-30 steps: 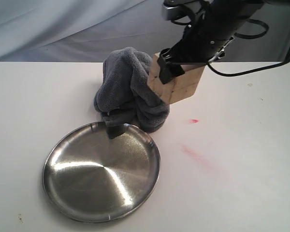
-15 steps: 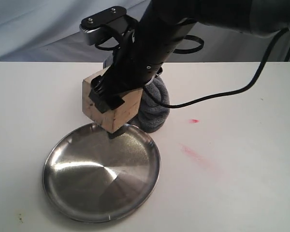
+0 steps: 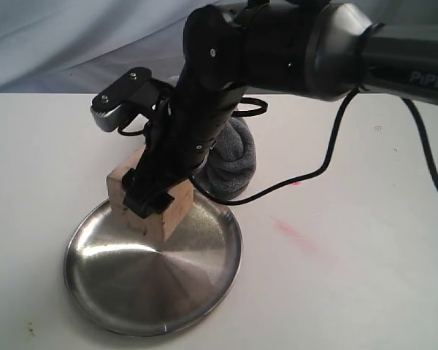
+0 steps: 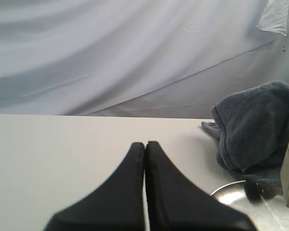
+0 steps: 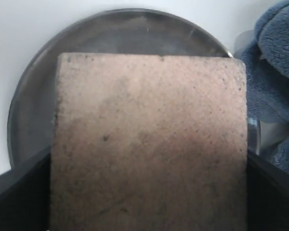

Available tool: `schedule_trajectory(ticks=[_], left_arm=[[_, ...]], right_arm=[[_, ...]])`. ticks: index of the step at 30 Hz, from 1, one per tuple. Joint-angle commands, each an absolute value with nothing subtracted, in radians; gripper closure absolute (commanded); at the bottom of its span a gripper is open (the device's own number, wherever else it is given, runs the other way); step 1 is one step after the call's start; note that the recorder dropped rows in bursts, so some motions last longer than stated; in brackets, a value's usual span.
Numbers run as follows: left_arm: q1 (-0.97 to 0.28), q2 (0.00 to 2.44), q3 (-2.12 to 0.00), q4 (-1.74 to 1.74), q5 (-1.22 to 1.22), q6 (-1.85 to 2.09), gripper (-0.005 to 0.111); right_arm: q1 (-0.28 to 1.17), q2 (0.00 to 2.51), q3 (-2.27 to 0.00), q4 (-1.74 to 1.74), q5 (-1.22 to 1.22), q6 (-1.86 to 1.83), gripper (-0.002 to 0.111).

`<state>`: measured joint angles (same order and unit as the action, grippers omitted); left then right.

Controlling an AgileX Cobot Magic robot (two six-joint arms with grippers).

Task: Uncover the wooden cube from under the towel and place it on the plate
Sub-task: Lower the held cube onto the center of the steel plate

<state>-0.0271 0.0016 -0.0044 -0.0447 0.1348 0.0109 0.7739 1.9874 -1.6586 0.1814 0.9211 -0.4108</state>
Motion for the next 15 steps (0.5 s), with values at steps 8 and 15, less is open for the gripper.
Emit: schedule_trajectory(ticks=[8, 15], left_arm=[[-0.028, 0.000, 0.000, -0.044, 0.133, 0.009, 0.105], [-0.028, 0.000, 0.000, -0.044, 0.133, 0.009, 0.105]], right_arm=[[0.782, 2.052, -1.661, 0.241, 0.896, -0.696, 0.052], [0.782, 2.074, -1.661, 0.245, 0.891, -0.767, 0.050]])
